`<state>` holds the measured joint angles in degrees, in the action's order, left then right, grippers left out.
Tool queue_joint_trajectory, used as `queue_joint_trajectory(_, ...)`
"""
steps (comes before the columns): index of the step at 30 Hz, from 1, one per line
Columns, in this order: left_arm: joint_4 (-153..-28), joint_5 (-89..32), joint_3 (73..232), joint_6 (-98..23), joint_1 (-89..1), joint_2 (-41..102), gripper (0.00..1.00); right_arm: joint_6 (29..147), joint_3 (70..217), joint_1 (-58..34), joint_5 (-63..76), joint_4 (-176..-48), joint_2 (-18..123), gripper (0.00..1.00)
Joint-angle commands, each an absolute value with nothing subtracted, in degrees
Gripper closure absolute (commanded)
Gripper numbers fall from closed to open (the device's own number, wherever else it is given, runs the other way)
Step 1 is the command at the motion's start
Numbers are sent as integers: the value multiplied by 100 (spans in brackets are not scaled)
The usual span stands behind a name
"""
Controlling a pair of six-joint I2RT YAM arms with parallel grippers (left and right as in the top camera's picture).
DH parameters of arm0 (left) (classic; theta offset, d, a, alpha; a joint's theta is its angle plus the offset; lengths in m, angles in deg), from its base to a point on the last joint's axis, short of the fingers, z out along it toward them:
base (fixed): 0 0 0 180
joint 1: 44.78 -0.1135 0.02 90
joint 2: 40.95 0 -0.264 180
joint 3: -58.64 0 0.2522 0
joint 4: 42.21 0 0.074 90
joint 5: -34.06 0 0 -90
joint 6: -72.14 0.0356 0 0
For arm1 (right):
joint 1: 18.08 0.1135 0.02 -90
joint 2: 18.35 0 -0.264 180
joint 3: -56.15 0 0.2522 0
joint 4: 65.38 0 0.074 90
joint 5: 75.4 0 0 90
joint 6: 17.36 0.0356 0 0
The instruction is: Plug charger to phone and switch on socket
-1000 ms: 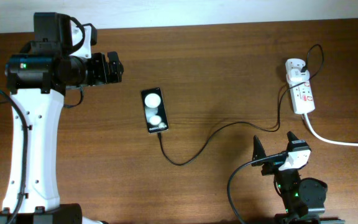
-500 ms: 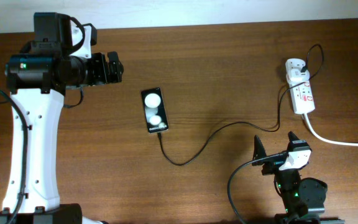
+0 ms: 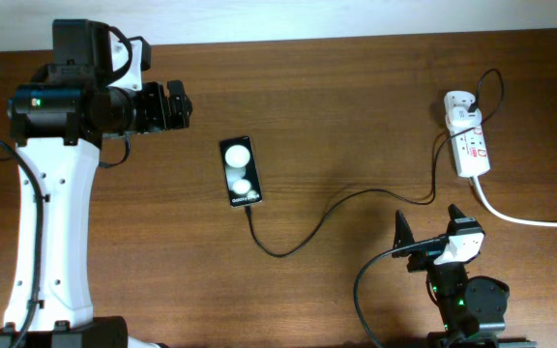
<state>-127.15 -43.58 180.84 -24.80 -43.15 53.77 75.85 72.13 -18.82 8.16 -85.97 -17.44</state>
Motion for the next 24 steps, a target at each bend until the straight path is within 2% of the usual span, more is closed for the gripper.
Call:
queue_joint_trajectory(1,-12813,-4378,18108,-2469,-4309,5344,1,7595,7145,-1851,889,-8575,-1817,1)
queue_joint_trajectory(8,-12593,-4745,17804,-2426,-4306,4632,1,7595,7145,-1851,889,-8575,-1817,1)
queue_joint_trajectory(14,-11321,-4839,16034,-2426,-4309,3346,1,7593,7145,-1851,889,-8575,-1817,1)
queue_joint_trajectory(24,-11342,-5206,14248,-2426,-4309,1027,1,7593,7145,-1851,889,-8575,-1817,1)
